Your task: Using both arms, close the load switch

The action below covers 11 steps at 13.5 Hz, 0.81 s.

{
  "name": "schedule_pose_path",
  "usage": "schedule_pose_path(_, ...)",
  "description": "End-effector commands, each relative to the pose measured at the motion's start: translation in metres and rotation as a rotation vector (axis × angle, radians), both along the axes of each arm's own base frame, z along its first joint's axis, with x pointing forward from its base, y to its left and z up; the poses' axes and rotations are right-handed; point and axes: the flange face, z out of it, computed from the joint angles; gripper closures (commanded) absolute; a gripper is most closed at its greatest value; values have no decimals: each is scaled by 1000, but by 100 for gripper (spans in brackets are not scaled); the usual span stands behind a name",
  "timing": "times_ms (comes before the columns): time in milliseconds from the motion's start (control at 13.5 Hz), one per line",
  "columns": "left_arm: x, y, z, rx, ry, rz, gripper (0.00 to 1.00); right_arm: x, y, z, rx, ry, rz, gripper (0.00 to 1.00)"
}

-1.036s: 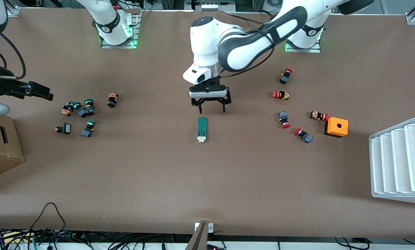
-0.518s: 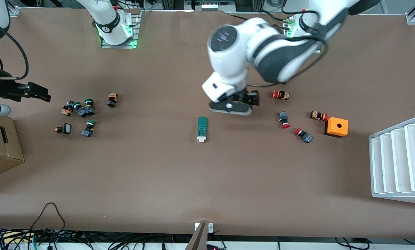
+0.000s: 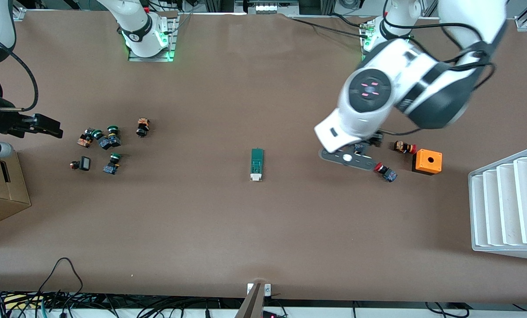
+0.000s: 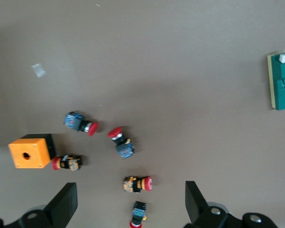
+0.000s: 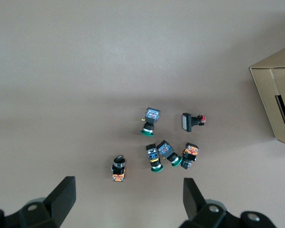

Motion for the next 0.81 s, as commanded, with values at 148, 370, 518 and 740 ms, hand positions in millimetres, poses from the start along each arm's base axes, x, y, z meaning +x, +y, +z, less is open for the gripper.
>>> schedule_pose_path(148, 36, 93, 52, -72, -22, 22, 0, -10, 10, 22, -67, -16, 53, 0)
schedule_pose_path(370, 56, 170, 51, -57, -16, -58, 0, -10, 9, 23, -61, -19, 51, 0)
schedule_pose_path(518, 59, 221, 63, -111, -34, -41, 0, -8, 9, 25, -59, -31, 48, 0)
schedule_pose_path(740, 54, 275, 89, -141, -70, -37, 0, -7, 10, 23, -59, -31, 52, 0)
